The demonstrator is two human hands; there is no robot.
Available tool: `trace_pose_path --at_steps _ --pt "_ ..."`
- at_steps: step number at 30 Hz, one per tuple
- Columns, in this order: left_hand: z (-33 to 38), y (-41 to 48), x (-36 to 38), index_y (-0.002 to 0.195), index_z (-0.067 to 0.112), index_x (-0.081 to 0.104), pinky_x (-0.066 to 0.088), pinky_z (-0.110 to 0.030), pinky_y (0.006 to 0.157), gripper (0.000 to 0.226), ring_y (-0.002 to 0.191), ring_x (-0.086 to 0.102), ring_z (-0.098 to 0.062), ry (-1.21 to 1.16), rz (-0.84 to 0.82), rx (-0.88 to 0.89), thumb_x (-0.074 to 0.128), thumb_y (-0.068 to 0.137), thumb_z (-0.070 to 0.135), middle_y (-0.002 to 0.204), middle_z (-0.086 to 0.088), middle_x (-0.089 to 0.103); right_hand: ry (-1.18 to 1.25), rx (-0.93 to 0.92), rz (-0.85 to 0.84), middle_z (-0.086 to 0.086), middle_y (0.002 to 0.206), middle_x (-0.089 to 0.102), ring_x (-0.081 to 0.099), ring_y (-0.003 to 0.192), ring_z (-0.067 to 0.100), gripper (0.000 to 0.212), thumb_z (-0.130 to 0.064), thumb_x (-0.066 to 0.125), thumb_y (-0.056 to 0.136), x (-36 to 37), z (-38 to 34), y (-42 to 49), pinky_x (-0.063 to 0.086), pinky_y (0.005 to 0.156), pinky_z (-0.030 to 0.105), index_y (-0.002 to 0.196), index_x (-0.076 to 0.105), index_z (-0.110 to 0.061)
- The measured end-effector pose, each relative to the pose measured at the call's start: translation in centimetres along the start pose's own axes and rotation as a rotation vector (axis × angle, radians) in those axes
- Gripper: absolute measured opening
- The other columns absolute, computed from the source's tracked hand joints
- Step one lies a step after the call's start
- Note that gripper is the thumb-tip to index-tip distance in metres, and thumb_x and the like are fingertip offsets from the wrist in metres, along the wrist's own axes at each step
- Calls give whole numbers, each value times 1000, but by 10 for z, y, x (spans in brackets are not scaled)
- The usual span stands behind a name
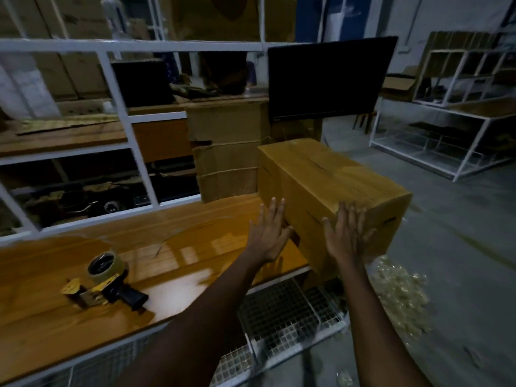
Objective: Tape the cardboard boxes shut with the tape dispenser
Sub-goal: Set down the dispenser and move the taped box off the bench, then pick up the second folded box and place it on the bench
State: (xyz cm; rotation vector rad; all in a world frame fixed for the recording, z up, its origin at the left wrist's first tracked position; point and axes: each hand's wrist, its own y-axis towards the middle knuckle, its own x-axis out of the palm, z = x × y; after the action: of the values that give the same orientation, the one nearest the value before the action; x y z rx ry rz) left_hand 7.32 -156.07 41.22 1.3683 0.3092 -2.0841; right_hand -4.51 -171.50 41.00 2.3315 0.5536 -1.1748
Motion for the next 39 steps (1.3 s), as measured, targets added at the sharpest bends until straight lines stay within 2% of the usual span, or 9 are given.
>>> trace_pose_path --at_steps 5,10,14,18,21,24,31,36,39 --pt "-100 -86 -60 149 42 -22 7 -63 117 70 151 -14 -26 -19 177 -137 26 100 57 164 5 -17 57 -223 -38 -2 163 0 -7 150 24 65 -51 37 99 35 -117 -53 -5 115 59 155 11 -31" --pt "-222 -232 -140 147 42 -21 13 -58 117 72 151 -10 -28 16 352 -336 14 89 69 165 2 -12 171 -466 -199 -5 163 5 -3 150 23 63 -46 45 98 98 -269 -159 6 114 63 153 16 -34" --pt "-315 -390 -198 145 49 -20 10 -57 118 68 152 -11 -22 7 490 -548 19 92 68 165 6 -11 267 -662 -350 -5 163 12 3 150 23 60 -42 46 98 152 -391 -289 7 113 63 152 22 -33" --pt "-399 -563 -235 148 47 -16 13 -55 119 75 152 -6 -23 31 575 -764 7 85 81 166 4 -5 318 -835 -472 -4 162 12 4 150 21 59 -47 42 98 200 -500 -443 6 113 60 152 22 -33" --pt "-444 -696 -252 150 47 -12 11 -54 120 75 153 -3 -23 32 630 -942 10 86 80 166 4 -3 395 -964 -620 -3 162 16 8 149 22 59 -47 43 96 233 -567 -565 9 113 60 151 25 -34" --pt "-473 -813 -252 154 42 -7 12 -54 120 76 153 0 -24 22 675 -1117 14 89 75 166 3 -2 423 -1060 -812 -1 161 19 10 149 22 65 -52 37 89 259 -609 -679 12 114 57 151 27 -32" --pt "-527 -988 -234 154 40 -5 18 -56 117 72 152 4 -27 0 681 -1456 18 91 65 166 2 -1 447 -1175 -1158 -1 161 20 14 148 25 56 -43 41 100 344 -660 -870 21 114 57 152 23 -33" --pt "-584 -1084 -202 156 35 -1 25 -58 113 74 150 12 -31 -50 583 -1663 21 91 59 166 0 6 460 -1115 -1353 2 161 20 24 144 24 60 -32 45 101 421 -687 -966 25 113 40 154 16 -25" --pt "-620 -1138 -172 157 32 2 28 -58 112 76 149 15 -33 -70 509 -1792 22 89 59 166 -2 7 339 -1052 -1472 5 161 19 26 144 30 63 -34 44 101 477 -697 -1020 25 115 43 155 15 -21"
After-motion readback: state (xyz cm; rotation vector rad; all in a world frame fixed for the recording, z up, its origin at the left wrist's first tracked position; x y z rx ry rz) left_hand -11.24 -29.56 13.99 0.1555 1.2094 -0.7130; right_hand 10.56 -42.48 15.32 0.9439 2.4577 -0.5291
